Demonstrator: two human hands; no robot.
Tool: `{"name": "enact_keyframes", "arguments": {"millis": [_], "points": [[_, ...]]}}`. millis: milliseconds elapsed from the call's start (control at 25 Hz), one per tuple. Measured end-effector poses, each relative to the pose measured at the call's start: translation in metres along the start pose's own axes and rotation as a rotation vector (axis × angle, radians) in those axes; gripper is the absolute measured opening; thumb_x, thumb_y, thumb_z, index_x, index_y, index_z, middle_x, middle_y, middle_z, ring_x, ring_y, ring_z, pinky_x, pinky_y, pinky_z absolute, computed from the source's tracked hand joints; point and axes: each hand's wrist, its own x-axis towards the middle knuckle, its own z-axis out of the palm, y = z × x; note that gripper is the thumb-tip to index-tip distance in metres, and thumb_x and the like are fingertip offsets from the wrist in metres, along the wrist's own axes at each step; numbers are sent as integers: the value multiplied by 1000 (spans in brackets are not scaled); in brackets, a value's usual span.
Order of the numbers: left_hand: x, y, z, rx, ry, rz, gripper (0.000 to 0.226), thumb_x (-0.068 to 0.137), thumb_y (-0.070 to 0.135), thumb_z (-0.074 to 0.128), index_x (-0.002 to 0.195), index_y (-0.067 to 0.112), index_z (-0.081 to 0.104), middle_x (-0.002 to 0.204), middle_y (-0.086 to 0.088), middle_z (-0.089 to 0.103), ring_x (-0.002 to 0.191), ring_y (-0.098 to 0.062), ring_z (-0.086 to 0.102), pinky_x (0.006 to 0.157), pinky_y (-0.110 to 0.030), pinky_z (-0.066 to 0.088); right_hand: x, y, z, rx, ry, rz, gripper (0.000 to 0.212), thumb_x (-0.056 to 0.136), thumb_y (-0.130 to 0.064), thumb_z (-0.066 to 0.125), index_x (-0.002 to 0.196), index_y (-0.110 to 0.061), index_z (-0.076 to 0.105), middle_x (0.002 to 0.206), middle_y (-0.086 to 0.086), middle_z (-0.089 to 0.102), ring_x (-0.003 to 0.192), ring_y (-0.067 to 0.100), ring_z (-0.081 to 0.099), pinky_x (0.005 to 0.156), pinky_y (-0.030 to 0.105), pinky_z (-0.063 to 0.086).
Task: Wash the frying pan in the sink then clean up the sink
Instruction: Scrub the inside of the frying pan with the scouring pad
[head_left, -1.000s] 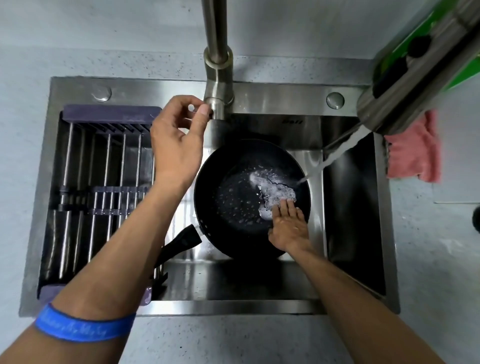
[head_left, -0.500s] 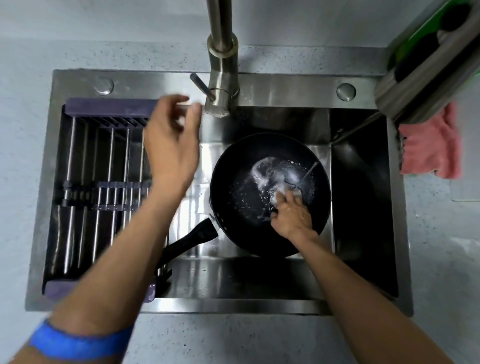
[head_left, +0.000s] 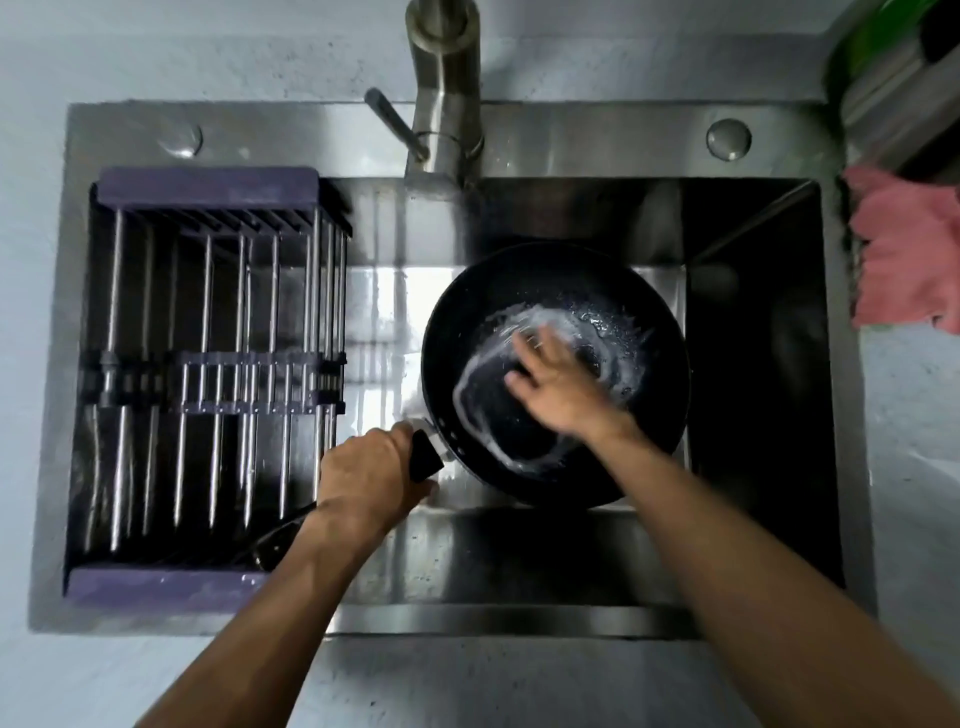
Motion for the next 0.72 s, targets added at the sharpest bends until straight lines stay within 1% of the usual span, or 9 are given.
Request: {"name": "enact_keyframes", "arguments": {"millis": [80, 240, 280, 400, 440, 480, 560, 600, 720], "points": [[-2, -2, 2, -17, 23, -1, 56, 84, 58, 62, 121, 20, 44, 107, -3, 64, 97, -24, 65, 74, -32, 47, -16, 19, 1, -100, -9, 141, 64, 104, -55, 26, 159, -33, 2, 166, 4, -20, 154, 25, -14, 123, 43, -2], [-3, 0, 9, -10, 69, 5, 53, 86, 57, 60, 119, 19, 44, 102, -3, 65, 92, -24, 66, 70, -32, 46, -25, -29, 33, -42, -67, -180, 63, 104, -56, 24, 159, -34, 5, 165, -4, -23, 153, 24, -14, 125, 41, 0], [-1, -1, 11, -22, 70, 1, 52, 86, 57, 61, 118, 19, 44, 101, -3, 64, 92, -23, 66, 69, -32, 44, -4, -23, 21, -33, -23, -123, 62, 104, -56, 23, 160, -35, 5, 165, -6, -23, 153, 23, -14, 125, 41, 0], [1, -3, 10, -21, 52, -7, 54, 85, 57, 61, 119, 19, 44, 102, -3, 64, 92, -23, 65, 66, -31, 42, -8, 3, 6, -270, 55, 189, 65, 103, -58, 16, 160, -28, 7, 167, 2, -14, 154, 34, -8, 124, 47, -3], [1, -3, 9, -14, 59, -2, 54, 85, 57, 61, 119, 19, 45, 102, -3, 65, 92, -23, 66, 66, -31, 43, -16, -3, 22, -270, 23, 140, 66, 103, -57, 17, 160, -23, 11, 168, 5, -12, 154, 35, -8, 124, 46, -4], [0, -2, 10, -8, 59, 3, 54, 85, 57, 62, 120, 19, 45, 101, -3, 65, 91, -23, 66, 66, -31, 44, -24, -22, 38, -192, -2, -25, 65, 105, -54, 21, 160, -20, 15, 168, 7, -10, 154, 32, -9, 124, 42, -6], [1, -1, 11, -22, 61, 18, 53, 85, 57, 62, 120, 19, 45, 101, -2, 65, 91, -21, 66, 66, -30, 43, -7, -42, 27, 77, -43, -212, 62, 107, -48, 27, 160, -23, 10, 167, 2, -15, 153, 20, -15, 120, 31, -13], [2, -2, 13, -31, 65, 20, 53, 85, 56, 62, 119, 19, 45, 101, -2, 65, 91, -21, 66, 66, -30, 43, 12, -31, 13, 146, -6, -176, 62, 107, -49, 27, 160, -28, 3, 166, -1, -19, 152, 17, -18, 116, 31, -14], [3, -4, 12, -22, 86, 29, 52, 86, 54, 62, 119, 18, 46, 101, -3, 66, 91, -23, 67, 70, -32, 48, -2, 1, 6, -112, 33, 146, 68, 102, -60, 19, 158, -33, -9, 164, 2, -26, 151, 23, -23, 124, 44, -8]]}}
